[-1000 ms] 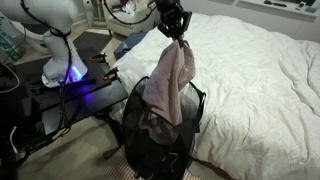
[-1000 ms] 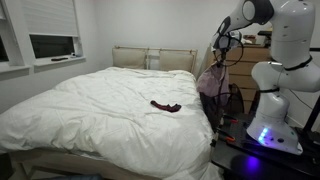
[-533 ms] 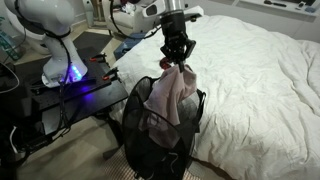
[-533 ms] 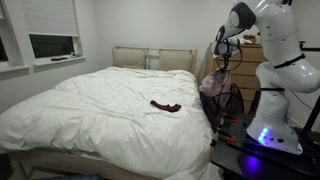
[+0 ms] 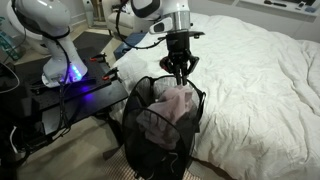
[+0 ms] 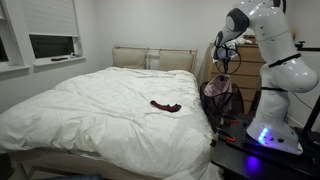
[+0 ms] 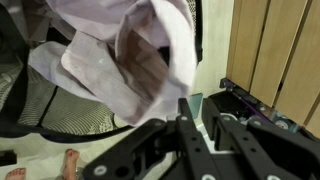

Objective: Place the pink clothing inside the black bag

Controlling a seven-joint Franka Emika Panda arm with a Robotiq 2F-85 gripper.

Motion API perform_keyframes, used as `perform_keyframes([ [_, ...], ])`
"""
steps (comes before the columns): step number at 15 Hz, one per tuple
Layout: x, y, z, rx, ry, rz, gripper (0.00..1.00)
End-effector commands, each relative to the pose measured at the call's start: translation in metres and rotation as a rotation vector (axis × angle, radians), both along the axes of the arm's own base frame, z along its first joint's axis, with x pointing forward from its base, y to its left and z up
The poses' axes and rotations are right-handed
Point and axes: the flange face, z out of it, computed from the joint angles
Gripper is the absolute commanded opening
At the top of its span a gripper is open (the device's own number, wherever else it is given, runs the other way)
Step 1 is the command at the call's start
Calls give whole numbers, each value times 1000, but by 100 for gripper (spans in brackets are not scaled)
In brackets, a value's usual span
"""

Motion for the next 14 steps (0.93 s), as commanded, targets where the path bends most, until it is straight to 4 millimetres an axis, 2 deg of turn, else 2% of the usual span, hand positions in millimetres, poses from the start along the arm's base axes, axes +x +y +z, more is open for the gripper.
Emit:
perform_keyframes([
  [1,7,-14,9,-4,-6,15,53],
  [7,27,-6,36,-96,-82,173,98],
  [11,45,10,55,-142,-153,308,100],
  [14,59,27,60,-122,-196,377,100],
])
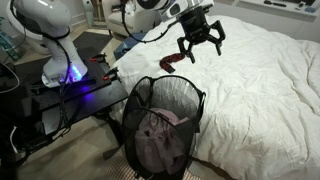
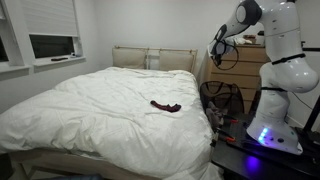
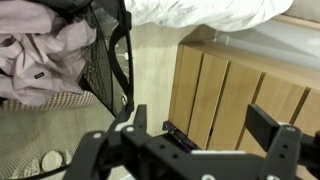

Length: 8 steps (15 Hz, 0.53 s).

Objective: Place the pink clothing inside the black bag

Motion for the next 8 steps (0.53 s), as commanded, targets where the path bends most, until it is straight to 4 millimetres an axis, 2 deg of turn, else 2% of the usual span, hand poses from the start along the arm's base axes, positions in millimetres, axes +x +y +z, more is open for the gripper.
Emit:
perform_keyframes([
  [1,11,21,6,44,-63,118,100],
  [3,18,32,6,71,-77,154,100],
  [4,20,24,5,39,-44,94,100],
  [8,22,26,4,42,-43,100,100],
])
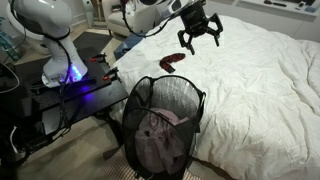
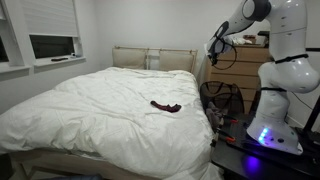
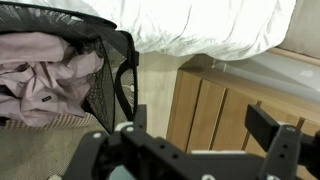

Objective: Place the pink clothing inside the black bag

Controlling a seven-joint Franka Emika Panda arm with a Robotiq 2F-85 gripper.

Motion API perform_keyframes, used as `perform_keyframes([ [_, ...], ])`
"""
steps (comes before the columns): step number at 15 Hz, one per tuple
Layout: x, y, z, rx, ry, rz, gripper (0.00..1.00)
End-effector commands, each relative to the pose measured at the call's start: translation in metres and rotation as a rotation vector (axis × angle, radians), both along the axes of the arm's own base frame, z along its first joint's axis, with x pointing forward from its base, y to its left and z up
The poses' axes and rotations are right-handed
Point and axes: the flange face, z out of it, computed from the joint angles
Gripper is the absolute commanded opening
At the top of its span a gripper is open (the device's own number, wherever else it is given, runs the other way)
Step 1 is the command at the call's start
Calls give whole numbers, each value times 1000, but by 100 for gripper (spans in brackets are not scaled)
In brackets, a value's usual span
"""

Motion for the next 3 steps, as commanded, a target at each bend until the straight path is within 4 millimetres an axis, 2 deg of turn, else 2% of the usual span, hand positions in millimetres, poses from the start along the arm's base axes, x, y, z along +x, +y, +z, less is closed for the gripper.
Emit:
perform_keyframes([
  [1,-1,-1,0,0,0,-2,100],
  [3,-1,-1,0,0,1,-3,100],
])
